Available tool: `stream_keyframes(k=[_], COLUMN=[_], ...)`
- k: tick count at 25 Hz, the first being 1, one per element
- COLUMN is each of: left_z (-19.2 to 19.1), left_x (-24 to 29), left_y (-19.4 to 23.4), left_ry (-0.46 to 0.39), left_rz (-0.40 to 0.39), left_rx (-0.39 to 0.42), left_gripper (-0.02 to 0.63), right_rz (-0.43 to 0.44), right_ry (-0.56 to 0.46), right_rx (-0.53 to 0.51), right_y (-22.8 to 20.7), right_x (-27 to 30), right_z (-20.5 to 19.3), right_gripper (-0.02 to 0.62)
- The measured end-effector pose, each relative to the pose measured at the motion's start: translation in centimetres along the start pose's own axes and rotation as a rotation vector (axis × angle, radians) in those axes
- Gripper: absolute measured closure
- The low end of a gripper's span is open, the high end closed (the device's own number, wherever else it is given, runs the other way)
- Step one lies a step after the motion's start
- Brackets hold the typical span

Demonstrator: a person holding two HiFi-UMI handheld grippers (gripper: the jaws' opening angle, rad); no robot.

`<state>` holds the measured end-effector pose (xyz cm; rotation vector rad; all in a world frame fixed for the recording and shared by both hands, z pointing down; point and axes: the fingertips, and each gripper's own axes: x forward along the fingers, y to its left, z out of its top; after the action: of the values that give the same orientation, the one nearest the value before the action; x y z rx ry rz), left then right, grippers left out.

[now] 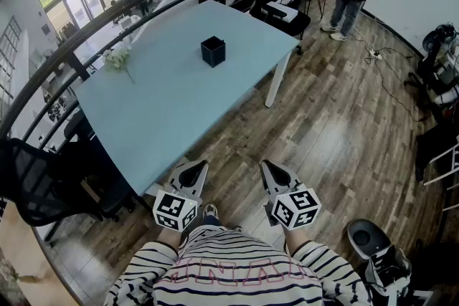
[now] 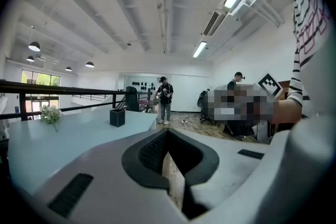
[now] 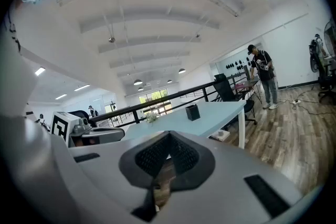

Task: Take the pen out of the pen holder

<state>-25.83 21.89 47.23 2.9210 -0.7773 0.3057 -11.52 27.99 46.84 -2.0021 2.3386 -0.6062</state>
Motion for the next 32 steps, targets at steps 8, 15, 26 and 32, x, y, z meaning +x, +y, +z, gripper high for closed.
stream_keyframes(k=[8,15,26,32], left_z=[0.2,0.7,1.7,3.1], left_x=[-0.2,1.7,8.7,13.3], left_y=[-1.8,-1.8,4.7,9.3], left_ry=[-0.032,-0.020,-0.010,0.006], left_rz=[0.024,-0.001,-0.019,-0.059], left_rx=[-0.011,-0.032,-0.042,-0.042], left_gripper=[0.580,0.410,0.410,0.410], right_rz=[0.035,0.032,-0.026,-0.055], right_ry=[-0.060,-0.077,-0.073,-0.072], right_rx=[0.004,0.054,0.079,0.095], right_y=[-0.3,-1.7,-5.9,-8.0], right_x=[-1.6,-1.0,5.9,11.8], right_z=[0.5,0.8,3.5,5.9], right_gripper=[0.566,0.397,0.397,0.397])
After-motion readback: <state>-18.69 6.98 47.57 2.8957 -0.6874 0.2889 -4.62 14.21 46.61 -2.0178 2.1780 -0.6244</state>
